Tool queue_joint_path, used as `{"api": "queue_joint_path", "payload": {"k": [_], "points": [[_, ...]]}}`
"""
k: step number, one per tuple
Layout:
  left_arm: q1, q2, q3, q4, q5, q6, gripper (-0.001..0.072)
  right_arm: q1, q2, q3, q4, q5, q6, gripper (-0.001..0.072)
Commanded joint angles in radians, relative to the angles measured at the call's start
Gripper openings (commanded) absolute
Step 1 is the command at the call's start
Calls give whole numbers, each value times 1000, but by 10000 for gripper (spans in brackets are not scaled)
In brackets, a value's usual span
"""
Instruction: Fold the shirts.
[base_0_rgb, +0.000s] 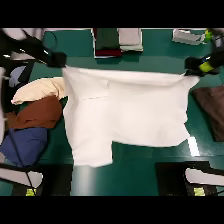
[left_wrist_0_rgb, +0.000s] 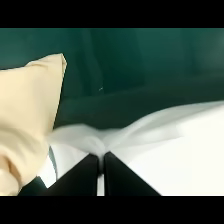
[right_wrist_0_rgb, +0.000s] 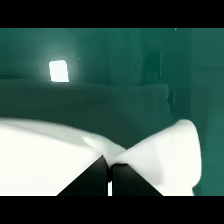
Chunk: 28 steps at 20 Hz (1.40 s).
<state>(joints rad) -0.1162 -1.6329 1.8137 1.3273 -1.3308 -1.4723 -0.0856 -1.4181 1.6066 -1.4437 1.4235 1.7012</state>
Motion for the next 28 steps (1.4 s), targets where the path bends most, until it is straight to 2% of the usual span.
{"api": "queue_joint_path", "payload": {"k": [1, 3, 7, 11, 16, 17, 18, 19, 20, 23, 26, 28], "points": [[1, -133, -15, 1, 98, 23, 28, 3, -167, 39, 4, -93, -2, 16], [1, -132, 2, 2, 108, 27, 28, 3, -222, 119, 4, -82, -22, 17], [1, -131, -1, -5, -48, 39, 28, 2, -240, 153, -18, -5, -83, 17], [1, -131, -118, -56, -92, 37, 29, 3, -234, 26, -56, 20, -84, 17], [1, -131, -244, -113, -41, 37, 30, 3, -170, -142, -49, -69, -83, 20], [1, -129, -240, -113, -49, 34, 53, 3, -159, -153, -49, -74, -84, 104], [1, -129, -232, -113, -60, 30, 322, 0, -147, -154, -49, -77, -84, 388], [1, -128, -218, -108, -80, 23, 464, -6, -128, -154, -46, -82, -83, 481], [1, -119, -202, -90, -108, 21, 431, -16, -102, -154, -45, -84, -83, 481], [1, -15, -212, -1, -127, -13, 429, -71, 12, -186, -53, -19, -90, 481], [0, 176, -379, 16, -68, -25, 429, -177, 162, -354, -54, 50, -106, 481], [0, 299, -534, 15, -16, -47, 429, -254, 250, -505, -53, 45, -114, 487]]}}
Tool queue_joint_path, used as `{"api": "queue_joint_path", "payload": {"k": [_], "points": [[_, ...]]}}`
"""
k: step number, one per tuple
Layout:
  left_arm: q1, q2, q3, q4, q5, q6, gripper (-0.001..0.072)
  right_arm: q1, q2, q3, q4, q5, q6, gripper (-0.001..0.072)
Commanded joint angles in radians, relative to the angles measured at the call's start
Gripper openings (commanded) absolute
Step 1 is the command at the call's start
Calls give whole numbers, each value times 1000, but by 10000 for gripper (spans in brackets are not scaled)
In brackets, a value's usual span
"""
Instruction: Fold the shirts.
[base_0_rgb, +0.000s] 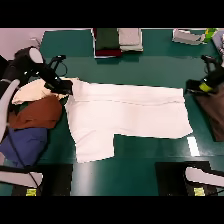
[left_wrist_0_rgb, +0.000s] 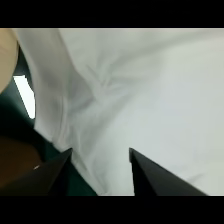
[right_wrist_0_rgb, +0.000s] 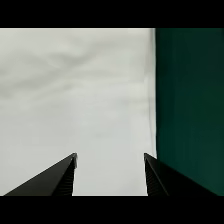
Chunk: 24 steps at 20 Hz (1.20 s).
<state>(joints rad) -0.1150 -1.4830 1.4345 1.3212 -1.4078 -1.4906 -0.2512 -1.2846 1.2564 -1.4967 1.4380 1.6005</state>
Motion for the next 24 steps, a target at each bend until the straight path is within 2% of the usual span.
{"api": "queue_joint_path", "payload": {"k": [1, 6, 13, 15, 17, 18, 24], "points": [[-1, 203, -231, 19, 87, -37, 429, -125, 151, -229, 0, 25, -13, 487], [-1, 341, -489, 15, 117, -54, 429, -222, 220, -513, 6, -5, -9, 488], [-1, 347, -530, 5, 151, -54, 429, -198, 156, -609, 118, -130, 6, 470], [-1, 347, -530, 6, 148, -54, 428, -150, 139, -609, 116, -180, 6, 406], [-1, 347, -530, 7, 126, -54, 428, -100, 153, -608, 106, -205, 6, 83], [-1, 348, -530, 7, 111, -55, 427, -79, 170, -608, 103, -213, 6, 18], [-1, 510, -694, -8, 108, -137, 430, -55, 282, -607, 82, -214, 7, 17]]}}
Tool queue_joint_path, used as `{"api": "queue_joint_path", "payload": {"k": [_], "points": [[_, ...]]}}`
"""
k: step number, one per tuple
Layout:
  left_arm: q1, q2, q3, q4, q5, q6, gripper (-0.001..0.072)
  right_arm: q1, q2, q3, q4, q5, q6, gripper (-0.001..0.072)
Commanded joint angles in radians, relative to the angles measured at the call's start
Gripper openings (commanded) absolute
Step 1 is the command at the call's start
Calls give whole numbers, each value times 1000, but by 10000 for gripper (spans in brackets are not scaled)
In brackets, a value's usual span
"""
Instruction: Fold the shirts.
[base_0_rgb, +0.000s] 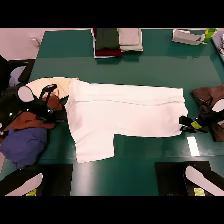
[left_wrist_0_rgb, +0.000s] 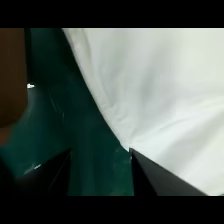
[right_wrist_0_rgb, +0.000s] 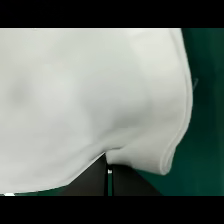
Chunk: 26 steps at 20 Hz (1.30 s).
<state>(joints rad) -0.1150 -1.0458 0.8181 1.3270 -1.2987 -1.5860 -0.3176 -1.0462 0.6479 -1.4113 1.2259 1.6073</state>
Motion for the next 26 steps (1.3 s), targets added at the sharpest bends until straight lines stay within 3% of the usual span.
{"api": "queue_joint_path", "payload": {"k": [1, 4, 10, 18, 20, 21, 22, 26], "points": [[-1, 98, -118, -49, 8, -40, 430, 12, 52, 1, -3, -2, 0, 17], [-42, 117, -201, -154, 60, -29, 430, 12, 56, 2, 5, 0, 0, 17], [-335, 115, -214, -124, 200, -41, 445, 13, 56, 2, 5, 23, 0, 18], [-415, 13, -219, -99, 208, -37, 446, 13, 56, 2, 5, 39, 0, 17], [-415, 11, -219, -97, 206, -36, 263, 13, 56, 2, 5, 42, 0, 17], [-415, 11, -219, -97, 206, -35, 107, 13, 57, 2, 5, 42, 0, 17], [-415, 11, -218, -93, 193, -30, 28, 13, 57, 2, 5, 50, -1, 17], [-415, 90, -185, -33, 53, -41, 28, 13, 74, 58, -13, 188, -27, 16]]}}
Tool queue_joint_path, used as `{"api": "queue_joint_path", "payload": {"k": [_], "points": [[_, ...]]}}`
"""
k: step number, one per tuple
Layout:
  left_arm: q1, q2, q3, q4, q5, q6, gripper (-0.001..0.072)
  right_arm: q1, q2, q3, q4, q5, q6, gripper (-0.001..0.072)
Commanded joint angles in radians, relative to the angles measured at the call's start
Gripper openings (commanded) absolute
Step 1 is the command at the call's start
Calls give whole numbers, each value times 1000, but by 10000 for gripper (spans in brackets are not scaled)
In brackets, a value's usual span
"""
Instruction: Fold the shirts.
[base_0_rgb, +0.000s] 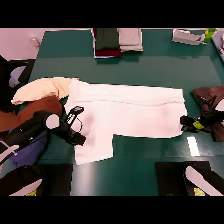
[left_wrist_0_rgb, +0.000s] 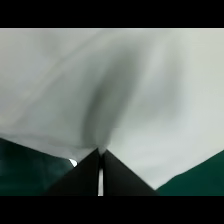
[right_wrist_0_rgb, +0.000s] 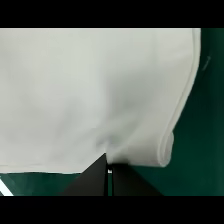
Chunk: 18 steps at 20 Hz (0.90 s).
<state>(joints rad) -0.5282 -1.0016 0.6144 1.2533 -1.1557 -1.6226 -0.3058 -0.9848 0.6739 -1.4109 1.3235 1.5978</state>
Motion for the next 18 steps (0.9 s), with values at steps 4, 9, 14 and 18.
{"api": "queue_joint_path", "payload": {"k": [4, 9, 14, 18], "points": [[-2, 190, 77, 67, -224, -10, 28, 0, 155, 66, -95, 168, -18, 16], [-2, 193, 227, 218, -138, 97, 28, 0, 204, 89, -107, 151, -18, 15], [108, 39, 368, 322, 13, 150, 28, 32, 4, 278, -100, 89, -16, 15], [199, -192, 508, 318, 137, 265, 28, 87, -191, 454, -100, 37, -1, 15]]}}
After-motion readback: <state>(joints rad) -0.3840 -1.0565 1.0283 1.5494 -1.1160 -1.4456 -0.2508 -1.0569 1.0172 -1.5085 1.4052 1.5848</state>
